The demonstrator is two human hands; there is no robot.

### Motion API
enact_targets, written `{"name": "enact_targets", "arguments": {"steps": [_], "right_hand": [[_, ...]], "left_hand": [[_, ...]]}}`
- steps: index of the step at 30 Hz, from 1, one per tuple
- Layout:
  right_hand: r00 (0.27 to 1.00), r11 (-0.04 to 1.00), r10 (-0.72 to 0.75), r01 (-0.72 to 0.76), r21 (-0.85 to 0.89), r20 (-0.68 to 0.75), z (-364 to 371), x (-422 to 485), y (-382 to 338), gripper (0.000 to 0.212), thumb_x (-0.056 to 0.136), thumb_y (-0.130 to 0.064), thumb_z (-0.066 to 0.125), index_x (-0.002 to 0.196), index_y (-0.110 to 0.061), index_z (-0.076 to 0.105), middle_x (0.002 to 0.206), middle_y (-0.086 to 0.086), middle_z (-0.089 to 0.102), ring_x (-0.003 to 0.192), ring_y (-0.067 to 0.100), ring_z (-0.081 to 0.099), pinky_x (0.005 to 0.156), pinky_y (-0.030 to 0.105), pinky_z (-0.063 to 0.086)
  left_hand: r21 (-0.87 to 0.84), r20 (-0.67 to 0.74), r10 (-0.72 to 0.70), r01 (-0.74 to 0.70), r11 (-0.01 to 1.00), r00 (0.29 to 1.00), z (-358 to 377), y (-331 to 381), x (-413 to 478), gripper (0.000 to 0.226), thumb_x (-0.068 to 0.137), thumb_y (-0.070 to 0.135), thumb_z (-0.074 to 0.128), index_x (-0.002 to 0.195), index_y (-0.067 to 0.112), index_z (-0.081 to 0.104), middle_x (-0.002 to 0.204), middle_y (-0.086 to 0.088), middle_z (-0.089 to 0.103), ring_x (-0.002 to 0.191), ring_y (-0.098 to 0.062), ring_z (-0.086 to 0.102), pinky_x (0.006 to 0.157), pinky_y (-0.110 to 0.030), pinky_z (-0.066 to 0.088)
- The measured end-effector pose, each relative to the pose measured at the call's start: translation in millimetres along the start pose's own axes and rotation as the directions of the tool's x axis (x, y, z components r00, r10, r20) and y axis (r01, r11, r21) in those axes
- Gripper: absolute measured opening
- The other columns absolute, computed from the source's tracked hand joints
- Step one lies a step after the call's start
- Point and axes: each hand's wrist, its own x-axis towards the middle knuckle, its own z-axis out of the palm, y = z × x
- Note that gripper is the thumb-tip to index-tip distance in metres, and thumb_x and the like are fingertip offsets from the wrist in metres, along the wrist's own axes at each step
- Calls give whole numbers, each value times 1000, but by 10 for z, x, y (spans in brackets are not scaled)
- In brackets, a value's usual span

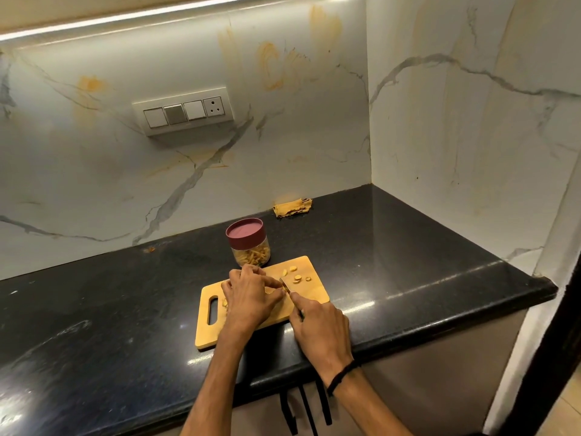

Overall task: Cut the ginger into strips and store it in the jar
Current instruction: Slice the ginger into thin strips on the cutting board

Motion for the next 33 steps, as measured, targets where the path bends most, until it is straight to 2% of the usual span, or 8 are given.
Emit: {"name": "enact_targets", "arguments": {"steps": [7, 13, 16, 19, 23, 26, 30, 33], "right_hand": [[998, 995, -30, 34, -92, 47, -16, 53, -44, 37, 105, -35, 35, 140, -32, 46, 103, 0, 67, 89, 15, 63, 72, 25, 46], [995, 980, -18, 36, -194, 95, -5, 24, -86, 33, 105, -26, 37, 137, -25, 46, 104, 4, 66, 92, 20, 65, 74, 31, 50], [994, 974, -19, 42, -222, 104, -29, -110, -43, 36, 105, -21, 36, 140, -23, 42, 103, 5, 65, 92, 20, 64, 68, 29, 43], [993, 982, -8, 29, -185, 118, -127, -219, 12, 40, 105, -20, 35, 145, -28, 37, 105, 4, 64, 89, 17, 59, 72, 27, 43], [996, 999, 22, -19, -40, 83, -250, -227, 48, 40, 105, -33, 37, 145, -35, 39, 104, -3, 65, 82, 10, 51, 76, 22, 45], [998, 999, 37, -38, 19, 52, -251, -158, 15, 41, 103, -38, 39, 145, -38, 40, 105, -5, 66, 77, 7, 45, 72, 18, 43], [998, 999, 37, -39, 37, 60, -186, -48, -72, 41, 103, -38, 39, 143, -38, 43, 111, -3, 67, 92, 13, 61, 81, 26, 51], [996, 998, 52, -53, 18, 73, -141, -29, -92, 40, 103, -38, 39, 143, -37, 45, 109, -2, 67, 95, 15, 63, 81, 27, 51]], "left_hand": [[-19, 16, -15, 15, 1000, 1000, -10, 19, 22, 26, 88, 51, 70, 110, 39, 75, 131, 6, 48, 119, -17, 34, 99, -38, 28], [-50, 41, -45, 47, 998, 998, -13, 10, 36, 25, 86, 50, 72, 109, 38, 76, 132, 5, 49, 119, -19, 33, 100, -41, 29], [-60, 50, -56, 59, 996, 997, -28, 12, 25, 26, 86, 50, 72, 109, 38, 75, 133, 4, 48, 121, -20, 33, 100, -41, 28], [-31, 34, -60, 61, 998, 998, -45, 32, 12, 26, 86, 48, 73, 110, 39, 74, 134, 4, 47, 123, -21, 33, 102, -41, 28], [-49, -6, -88, 88, 995, 996, -40, 35, -5, 25, 82, 50, 76, 105, 39, 74, 132, 5, 48, 123, -20, 34, 101, -40, 29], [-72, 7, -100, 101, 992, 995, -33, 29, -3, 22, 80, 51, 77, 99, 39, 75, 132, 5, 48, 124, -20, 34, 102, -41, 30], [-78, 14, -114, 115, 990, 993, -26, 28, 11, 20, 81, 50, 77, 98, 39, 76, 133, 4, 48, 123, -21, 34, 100, -40, 29], [-86, 29, -121, 123, 989, 992, -30, 15, 33, 20, 81, 49, 77, 98, 39, 76, 133, 3, 48, 123, -22, 34, 98, -40, 28]]}}
